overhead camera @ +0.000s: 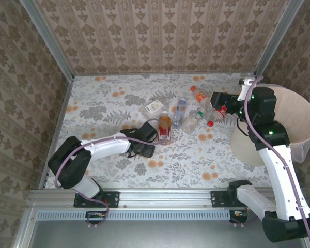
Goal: Put the plastic bottles in the bin
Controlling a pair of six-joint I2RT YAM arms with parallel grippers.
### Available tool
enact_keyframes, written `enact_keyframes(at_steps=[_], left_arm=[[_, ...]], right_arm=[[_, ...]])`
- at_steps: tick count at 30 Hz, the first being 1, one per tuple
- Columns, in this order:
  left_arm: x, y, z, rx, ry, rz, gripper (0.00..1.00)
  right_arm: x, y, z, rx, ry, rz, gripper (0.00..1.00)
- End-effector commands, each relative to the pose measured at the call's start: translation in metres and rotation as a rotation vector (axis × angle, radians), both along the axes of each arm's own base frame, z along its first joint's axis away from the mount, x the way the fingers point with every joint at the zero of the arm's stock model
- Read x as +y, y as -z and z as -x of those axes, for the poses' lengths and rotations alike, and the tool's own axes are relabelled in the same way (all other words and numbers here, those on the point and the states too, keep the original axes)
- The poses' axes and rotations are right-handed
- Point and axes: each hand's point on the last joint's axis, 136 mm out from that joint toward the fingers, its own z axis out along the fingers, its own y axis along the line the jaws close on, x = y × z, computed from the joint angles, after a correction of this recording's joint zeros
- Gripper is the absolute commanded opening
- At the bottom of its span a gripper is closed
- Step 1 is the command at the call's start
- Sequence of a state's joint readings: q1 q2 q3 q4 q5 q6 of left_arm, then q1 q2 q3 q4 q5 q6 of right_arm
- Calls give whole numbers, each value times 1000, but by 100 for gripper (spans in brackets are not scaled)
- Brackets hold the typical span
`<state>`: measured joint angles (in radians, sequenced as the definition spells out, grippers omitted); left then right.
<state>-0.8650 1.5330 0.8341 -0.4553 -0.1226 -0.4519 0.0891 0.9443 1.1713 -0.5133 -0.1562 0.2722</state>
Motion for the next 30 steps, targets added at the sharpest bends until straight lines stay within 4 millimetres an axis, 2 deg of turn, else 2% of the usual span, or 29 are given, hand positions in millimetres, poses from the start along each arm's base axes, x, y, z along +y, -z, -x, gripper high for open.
enact_keyframes(at_steps=[1, 3, 9, 14, 20, 23, 27, 30], left_arm=[[7, -12, -5, -30, -48, 65, 52], [8, -28, -12, -68, -62, 123, 51], [6, -85, -30, -189, -50, 312, 49], [0, -138, -44, -240, -63, 601, 47], [-17, -207, -51, -250, 52, 917, 46], [-28, -231, -44, -220, 146, 1015, 46], [-36, -262, -42, -205, 250, 1135, 46], [-43, -277, -41, -207, 310, 1170, 46]], right_arm=[[8, 5, -9, -3, -7, -1, 100], [7, 3, -15, -26, 36, -39, 100], [26, 4, -28, -55, -9, -154, 100], [49, 7, -36, -34, -83, -183, 100], [90, -4, -36, -76, -252, -221, 100], [103, -11, -38, -117, -276, -239, 100], [136, -18, -38, -123, -400, -302, 100], [160, -24, -40, -125, -465, -319, 100]])
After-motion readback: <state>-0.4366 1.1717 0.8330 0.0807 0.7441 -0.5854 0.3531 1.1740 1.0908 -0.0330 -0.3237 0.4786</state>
